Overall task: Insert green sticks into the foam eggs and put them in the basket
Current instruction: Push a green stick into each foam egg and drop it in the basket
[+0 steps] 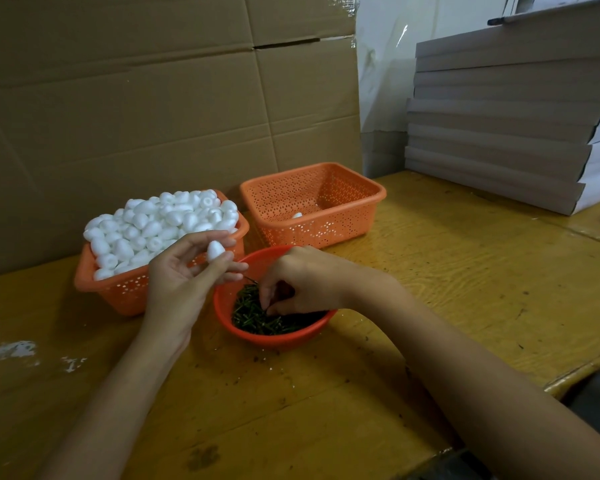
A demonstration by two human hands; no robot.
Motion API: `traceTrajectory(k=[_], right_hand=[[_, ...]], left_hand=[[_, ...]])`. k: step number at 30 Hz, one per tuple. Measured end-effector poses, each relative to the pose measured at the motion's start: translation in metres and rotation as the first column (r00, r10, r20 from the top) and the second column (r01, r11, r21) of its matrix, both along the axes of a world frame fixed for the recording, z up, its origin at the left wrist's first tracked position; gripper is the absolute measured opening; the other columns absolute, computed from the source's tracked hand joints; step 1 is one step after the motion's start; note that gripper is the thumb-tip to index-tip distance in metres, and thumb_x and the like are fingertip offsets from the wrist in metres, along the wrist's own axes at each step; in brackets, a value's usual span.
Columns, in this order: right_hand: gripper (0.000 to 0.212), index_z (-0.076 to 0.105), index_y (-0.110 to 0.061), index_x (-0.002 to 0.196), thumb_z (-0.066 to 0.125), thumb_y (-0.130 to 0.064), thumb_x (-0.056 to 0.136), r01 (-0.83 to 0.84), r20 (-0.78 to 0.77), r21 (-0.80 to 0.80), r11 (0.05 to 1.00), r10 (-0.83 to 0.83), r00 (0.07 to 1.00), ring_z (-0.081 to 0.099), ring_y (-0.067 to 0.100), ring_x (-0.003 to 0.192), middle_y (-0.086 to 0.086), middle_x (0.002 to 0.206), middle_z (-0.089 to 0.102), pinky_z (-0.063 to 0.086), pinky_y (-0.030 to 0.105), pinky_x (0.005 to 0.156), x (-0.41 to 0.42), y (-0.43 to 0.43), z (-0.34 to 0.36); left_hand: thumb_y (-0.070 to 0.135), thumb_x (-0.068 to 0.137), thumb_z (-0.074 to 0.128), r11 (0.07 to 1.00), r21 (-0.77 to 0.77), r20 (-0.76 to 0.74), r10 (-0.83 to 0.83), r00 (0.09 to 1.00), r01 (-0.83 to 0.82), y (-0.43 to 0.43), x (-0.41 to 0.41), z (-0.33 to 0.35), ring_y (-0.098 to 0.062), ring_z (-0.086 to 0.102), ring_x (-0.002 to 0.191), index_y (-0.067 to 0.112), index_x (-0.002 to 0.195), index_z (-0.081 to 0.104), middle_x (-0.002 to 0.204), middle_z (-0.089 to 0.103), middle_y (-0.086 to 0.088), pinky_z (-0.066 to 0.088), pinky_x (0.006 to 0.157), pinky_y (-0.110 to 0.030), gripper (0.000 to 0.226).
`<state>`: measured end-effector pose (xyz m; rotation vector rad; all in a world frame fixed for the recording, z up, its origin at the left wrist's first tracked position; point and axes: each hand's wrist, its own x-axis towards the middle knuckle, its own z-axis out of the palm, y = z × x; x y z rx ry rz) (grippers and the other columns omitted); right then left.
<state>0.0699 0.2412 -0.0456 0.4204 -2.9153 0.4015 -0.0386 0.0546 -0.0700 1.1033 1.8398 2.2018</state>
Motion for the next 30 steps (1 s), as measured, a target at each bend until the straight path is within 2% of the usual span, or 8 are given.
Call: traceTrajectory(k=[9,18,24,30], right_hand=[[0.014,0.08,-0.025,0.103,0.078,-0.022,0.09,0.01,0.008,0.003,1.0,-0.01,1.0,0.068,0.005,0.101,-0.012,0.106,0.077,0.052,0.033,0.092,0.0007,-0.0003,0.0006],[0.014,0.079,-0.025,0.104,0.078,-0.021,0.09,0.003,0.004,0.003,1.0,-0.003,1.0,0.068,0.006,0.103,-0.012,0.107,0.077,0.053,0.035,0.093,0.0,0.0,-0.0003],[0.014,0.079,-0.025,0.103,0.079,-0.02,0.09,0.004,0.002,-0.003,1.0,-0.004,1.0,0.068,0.004,0.102,-0.013,0.106,0.077,0.053,0.035,0.093,-0.0006,0.0009,-0.0008],[0.014,0.08,-0.026,0.102,0.079,-0.022,0.089,0.0,-0.01,0.009,1.0,0.0,1.0,0.068,0.005,0.101,-0.012,0.106,0.076,0.054,0.034,0.092,-0.0007,0.0012,-0.0011]], left_hand=[[0.012,0.086,0.079,1.0,-0.007,0.012,-0.009,1.0,0.009,-0.0007,-0.0013,0.0001,-0.035,0.08,0.092,0.015,0.115,0.078,0.125,0.077,-0.004,0.065,0.075,-0.029,0.029],[0.012,0.086,0.082,1.0,-0.013,0.005,-0.024,1.0,0.024,-0.0009,-0.0019,-0.0002,-0.034,0.081,0.088,0.024,0.12,0.079,0.122,0.076,-0.002,0.065,0.075,-0.028,0.036],[0.012,0.084,0.083,1.0,0.008,0.033,-0.014,0.999,0.013,0.0001,-0.0019,0.0003,-0.037,0.081,0.089,0.021,0.105,0.081,0.116,0.077,-0.008,0.065,0.075,-0.028,0.024],[0.008,0.088,0.079,1.0,0.008,0.045,-0.015,0.999,0.015,0.0001,-0.0016,-0.0002,-0.037,0.081,0.089,0.018,0.105,0.081,0.116,0.077,-0.007,0.065,0.074,-0.028,0.02]])
